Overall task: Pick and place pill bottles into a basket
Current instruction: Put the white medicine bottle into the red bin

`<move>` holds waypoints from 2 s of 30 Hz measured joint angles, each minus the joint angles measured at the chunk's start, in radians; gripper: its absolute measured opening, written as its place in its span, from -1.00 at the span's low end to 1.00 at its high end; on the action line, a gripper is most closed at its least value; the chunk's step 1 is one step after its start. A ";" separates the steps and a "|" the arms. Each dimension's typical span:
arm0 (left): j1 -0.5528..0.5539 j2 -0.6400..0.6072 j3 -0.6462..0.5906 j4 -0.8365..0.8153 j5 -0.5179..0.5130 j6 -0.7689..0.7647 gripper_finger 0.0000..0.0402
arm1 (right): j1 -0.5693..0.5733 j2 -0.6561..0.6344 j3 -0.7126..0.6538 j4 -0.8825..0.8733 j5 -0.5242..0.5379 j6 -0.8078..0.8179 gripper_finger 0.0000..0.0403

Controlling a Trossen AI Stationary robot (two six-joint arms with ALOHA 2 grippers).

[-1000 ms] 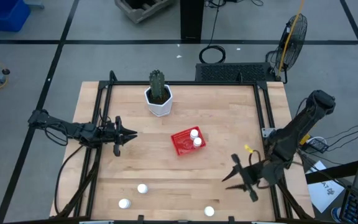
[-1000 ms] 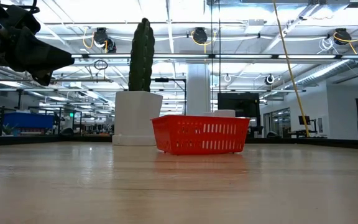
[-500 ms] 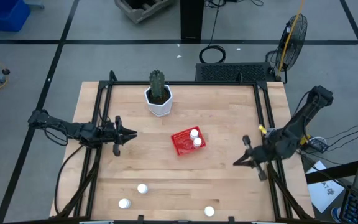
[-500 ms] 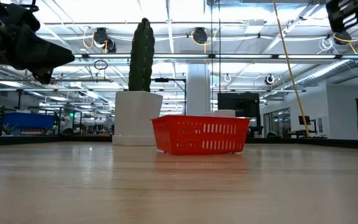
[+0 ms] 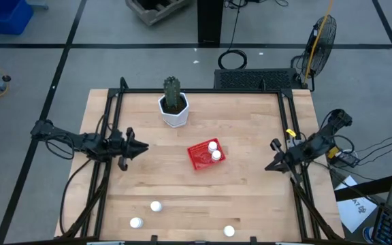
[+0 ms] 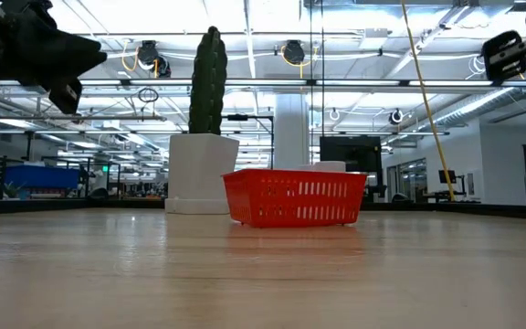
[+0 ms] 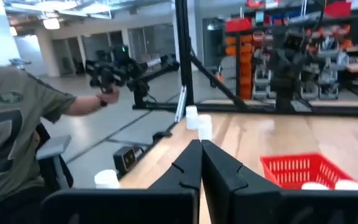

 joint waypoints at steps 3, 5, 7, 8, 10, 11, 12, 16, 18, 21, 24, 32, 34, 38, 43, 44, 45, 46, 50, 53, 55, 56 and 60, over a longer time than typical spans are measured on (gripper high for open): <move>0.000 0.011 0.000 0.013 0.006 -0.057 -0.63 | -0.014 0.005 -0.001 -0.004 0.019 0.007 -1.00; -0.001 0.020 0.000 0.011 0.034 -0.081 -0.63 | -0.019 0.006 -0.004 -0.006 0.029 0.013 -1.00; -0.012 0.059 0.000 0.030 0.086 -0.093 -0.63 | -0.018 0.007 -0.006 -0.010 0.027 0.013 -1.00; -0.022 0.086 0.000 0.038 0.092 -0.102 -0.63 | -0.018 0.007 -0.006 -0.007 0.027 0.013 -1.00; -0.048 0.139 0.001 0.078 0.091 -0.108 -0.63 | -0.018 0.008 -0.006 -0.006 0.025 0.013 -1.00; -0.065 0.173 0.013 0.087 0.091 -0.100 -0.63 | -0.018 0.009 -0.006 -0.007 0.025 0.013 -1.00; -0.083 0.212 0.029 0.100 0.092 -0.092 -0.64 | -0.018 0.009 -0.006 -0.007 0.025 0.013 -1.00; -0.168 0.371 0.122 0.085 0.024 -0.015 -0.74 | -0.018 0.009 -0.006 -0.007 0.025 0.013 -1.00; -0.211 0.454 0.188 0.006 -0.014 0.032 -0.83 | -0.018 0.009 -0.006 -0.006 0.025 0.013 -1.00; -0.266 0.590 0.309 -0.148 -0.057 0.025 -0.96 | -0.018 0.009 -0.006 -0.007 0.025 0.013 -1.00; -0.327 0.718 0.437 -0.258 -0.064 -0.040 -0.96 | -0.018 0.009 -0.006 -0.007 0.024 0.013 -1.00; -0.515 1.006 0.765 -0.518 -0.131 -0.203 -0.94 | -0.018 0.009 -0.006 -0.007 0.024 0.013 -1.00; -0.540 1.060 0.819 -0.580 -0.146 -0.301 -0.87 | -0.018 0.009 -0.006 -0.006 0.024 0.013 -1.00; -0.563 1.152 0.873 -0.652 -0.173 -0.397 -0.62 | -0.018 0.009 -0.005 -0.006 0.023 0.013 -1.00; -0.545 1.242 0.875 -0.667 -0.146 -0.527 -0.17 | -0.018 0.009 -0.005 -0.006 0.024 0.013 -1.00; -0.541 1.251 0.875 -0.665 -0.139 -0.533 -0.08 | -0.018 0.009 -0.005 -0.007 0.024 0.013 -1.00; -0.540 1.256 0.875 -0.666 -0.137 -0.542 0.01 | -0.018 0.009 -0.005 -0.007 0.024 0.013 -1.00; -0.541 1.259 0.875 -0.664 -0.133 -0.554 0.08 | -0.018 0.009 -0.005 -0.006 0.024 0.013 -1.00; -0.552 1.260 0.875 -0.677 -0.101 -0.595 0.32 | -0.018 0.009 -0.005 -0.006 0.024 0.013 -1.00; -0.575 1.270 0.875 -0.674 -0.103 -0.618 0.42 | -0.018 0.009 -0.005 -0.006 0.024 0.013 -1.00; -0.591 1.294 0.875 -0.673 -0.112 -0.614 0.44 | -0.018 0.009 -0.005 -0.007 0.024 0.013 -1.00; -0.596 1.308 0.875 -0.674 -0.112 -0.614 0.44 | -0.018 0.009 -0.005 -0.007 0.024 0.013 -1.00; -0.596 1.386 0.874 -0.661 -0.115 -0.624 0.44 | -0.018 0.009 -0.005 -0.006 0.024 0.013 -1.00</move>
